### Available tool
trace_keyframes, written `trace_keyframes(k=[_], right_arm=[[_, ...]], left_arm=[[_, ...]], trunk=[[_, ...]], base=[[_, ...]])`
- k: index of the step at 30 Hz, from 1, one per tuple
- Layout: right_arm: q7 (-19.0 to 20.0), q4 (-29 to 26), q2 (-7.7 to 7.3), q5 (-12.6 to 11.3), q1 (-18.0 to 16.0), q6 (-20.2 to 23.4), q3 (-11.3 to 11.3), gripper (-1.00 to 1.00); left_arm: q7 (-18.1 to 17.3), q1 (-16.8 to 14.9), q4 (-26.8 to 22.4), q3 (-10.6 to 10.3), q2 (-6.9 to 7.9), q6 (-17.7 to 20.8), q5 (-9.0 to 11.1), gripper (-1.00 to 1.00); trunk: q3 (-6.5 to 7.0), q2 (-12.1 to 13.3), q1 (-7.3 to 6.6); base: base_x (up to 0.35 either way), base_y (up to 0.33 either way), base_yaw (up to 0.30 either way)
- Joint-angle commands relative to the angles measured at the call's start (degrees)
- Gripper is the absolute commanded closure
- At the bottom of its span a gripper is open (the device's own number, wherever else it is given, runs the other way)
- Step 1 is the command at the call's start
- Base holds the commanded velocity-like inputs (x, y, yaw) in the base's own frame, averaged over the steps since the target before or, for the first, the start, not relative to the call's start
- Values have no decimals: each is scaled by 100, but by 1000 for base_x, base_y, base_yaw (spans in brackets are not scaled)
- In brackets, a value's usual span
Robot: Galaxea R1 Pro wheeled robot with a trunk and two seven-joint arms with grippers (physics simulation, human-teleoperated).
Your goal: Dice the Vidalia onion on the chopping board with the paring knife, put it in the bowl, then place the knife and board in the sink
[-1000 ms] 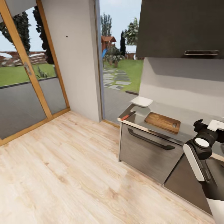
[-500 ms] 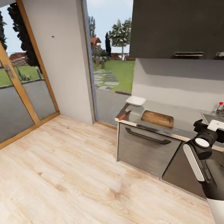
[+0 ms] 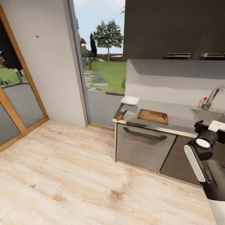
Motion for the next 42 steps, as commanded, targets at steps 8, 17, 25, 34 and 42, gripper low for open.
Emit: trace_keyframes(k=[8, 17, 25, 34, 42], right_arm=[[-22, 372, -42, -26, -8, 45, -35, -100], [512, 1777, -524, -21, -5, 6, -686, -100], [2019, 4876, -876, 428, 1, -1503, -956, -100], [5518, 9043, -117, 734, 313, -4354, -916, -100], [5546, 9076, 1300, 2580, 751, -4425, -821, -100]], left_arm=[[-8, 4, -15, 17, -3, 3, 16, -100], [-8, 3, -16, 17, -7, -3, 16, -100], [-10, 3, -34, 17, -111, -6, 5, -100], [768, 3, -1075, 16, -284, 55, 13, -100], [1051, 3, -1872, 13, -473, 119, 11, -100]], trunk=[[-5, -5, 1], [1, -5, 1], [23, -5, 1], [29, -5, 1], [29, -5, 1]], base=[[0, 278, -272], [72, 37, -274], [99, -74, -275], [3, -3, -52], [0, 0, 0]])
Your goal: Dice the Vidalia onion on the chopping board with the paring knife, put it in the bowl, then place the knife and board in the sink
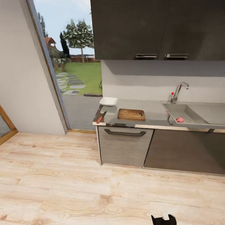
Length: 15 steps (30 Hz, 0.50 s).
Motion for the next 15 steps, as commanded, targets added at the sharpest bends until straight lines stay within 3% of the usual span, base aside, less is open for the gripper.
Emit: trace_keyframes(k=[1, 6, 15], right_arm=[[-46, -3, 102, 205, 14, -26, -58, -100], [-186, -30, 257, 433, 41, -192, -68, -100], [-223, -19, 267, 405, 45, -615, -87, -100]], left_arm=[[-1, 3, -108, 13, -35, 83, 16, -100], [-6, 3, -263, 10, -47, 576, 12, -100], [-24, 3, -266, -10, 11, 650, 10, -100]], trunk=[[-5, -4, 1], [-5, -4, 1], [-5, -4, 1]], base=[[0, 0, 0], [0, 0, 0], [0, 0, 0]])
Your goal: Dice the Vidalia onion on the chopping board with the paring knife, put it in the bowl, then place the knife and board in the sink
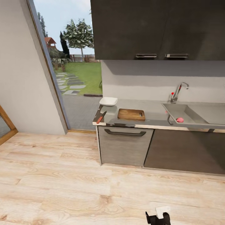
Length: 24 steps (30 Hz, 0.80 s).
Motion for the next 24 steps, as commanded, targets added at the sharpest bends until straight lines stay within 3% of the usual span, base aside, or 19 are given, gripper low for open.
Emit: trace_keyframes(k=[1, 9, 24], right_arm=[[-19, 8, 3, 35, -4, -25, -45, -100], [-23, 16, 7, -90, -4, -27, -45, -100], [-19, 21, 16, -102, -4, -18, -38, -100]], left_arm=[[2, 2, -8, 4, -5, -10, 17, -100], [0, 2, 12, 12, -7, -2, 24, -100], [9, 2, 37, 17, -19, -1, 10, -100]], trunk=[[-5, -4, 1], [20, -4, 1], [103, -4, 1]], base=[[0, 0, 0], [2, -17, -93], [148, -294, -119]])
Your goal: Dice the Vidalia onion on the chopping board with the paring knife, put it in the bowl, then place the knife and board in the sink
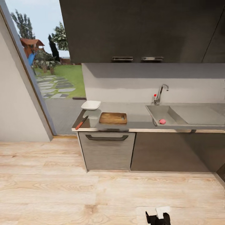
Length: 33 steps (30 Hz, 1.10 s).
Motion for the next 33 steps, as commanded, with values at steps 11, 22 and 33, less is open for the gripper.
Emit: trace_keyframes(k=[11, 22, 33], right_arm=[[14, -15, 123, 142, -4, -114, -17, -100], [11, -15, 132, 131, -4, -114, -19, -100], [8, -13, 124, 131, -4, -114, -25, -100]], left_arm=[[10, 296, 283, 318, 214, -302, -48, -100], [5, 657, 640, 375, 199, -656, -56, -100], [-1, 1018, 998, 359, 191, -1009, -56, -100]], trunk=[[-4, -4, 3], [9, -4, 3], [76, -4, 3]], base=[[32, -56, -2], [67, -161, -34], [116, -301, -165]])
